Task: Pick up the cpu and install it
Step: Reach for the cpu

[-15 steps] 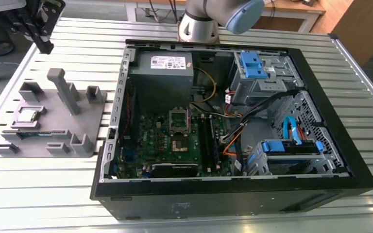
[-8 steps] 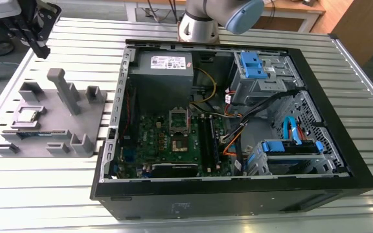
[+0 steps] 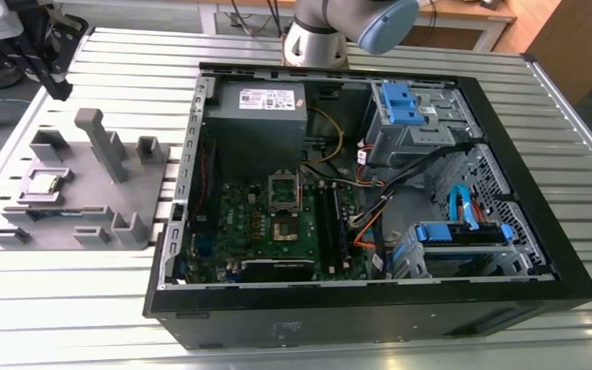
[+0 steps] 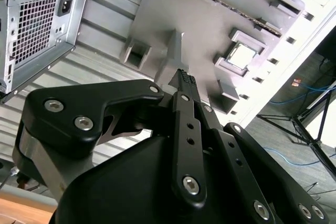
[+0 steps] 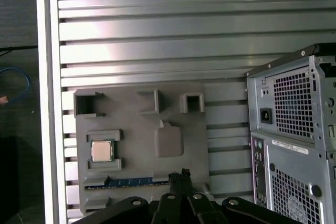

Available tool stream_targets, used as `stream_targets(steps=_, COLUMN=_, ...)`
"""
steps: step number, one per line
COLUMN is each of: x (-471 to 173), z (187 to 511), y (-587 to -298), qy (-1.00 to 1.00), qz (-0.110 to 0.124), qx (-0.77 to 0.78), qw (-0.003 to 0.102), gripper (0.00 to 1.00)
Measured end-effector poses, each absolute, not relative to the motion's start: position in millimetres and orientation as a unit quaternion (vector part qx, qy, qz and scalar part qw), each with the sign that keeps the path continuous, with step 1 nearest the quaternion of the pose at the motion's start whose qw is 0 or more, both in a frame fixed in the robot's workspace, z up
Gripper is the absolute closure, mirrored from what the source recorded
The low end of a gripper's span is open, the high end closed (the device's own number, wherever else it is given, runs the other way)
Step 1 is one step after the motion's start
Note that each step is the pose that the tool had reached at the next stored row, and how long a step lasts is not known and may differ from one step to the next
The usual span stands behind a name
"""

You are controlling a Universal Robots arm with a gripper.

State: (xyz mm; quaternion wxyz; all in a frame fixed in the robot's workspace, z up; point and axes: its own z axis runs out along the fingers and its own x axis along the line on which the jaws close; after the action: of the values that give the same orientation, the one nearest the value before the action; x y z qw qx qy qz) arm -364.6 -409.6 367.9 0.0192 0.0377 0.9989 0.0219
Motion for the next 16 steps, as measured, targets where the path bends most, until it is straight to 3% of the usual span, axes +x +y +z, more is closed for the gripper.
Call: stream_targets(steps=16, x=-402, z=357, y=-410, qy=0.999, qz=0.022, qx=0.038, qw=0.019, gripper=0.89)
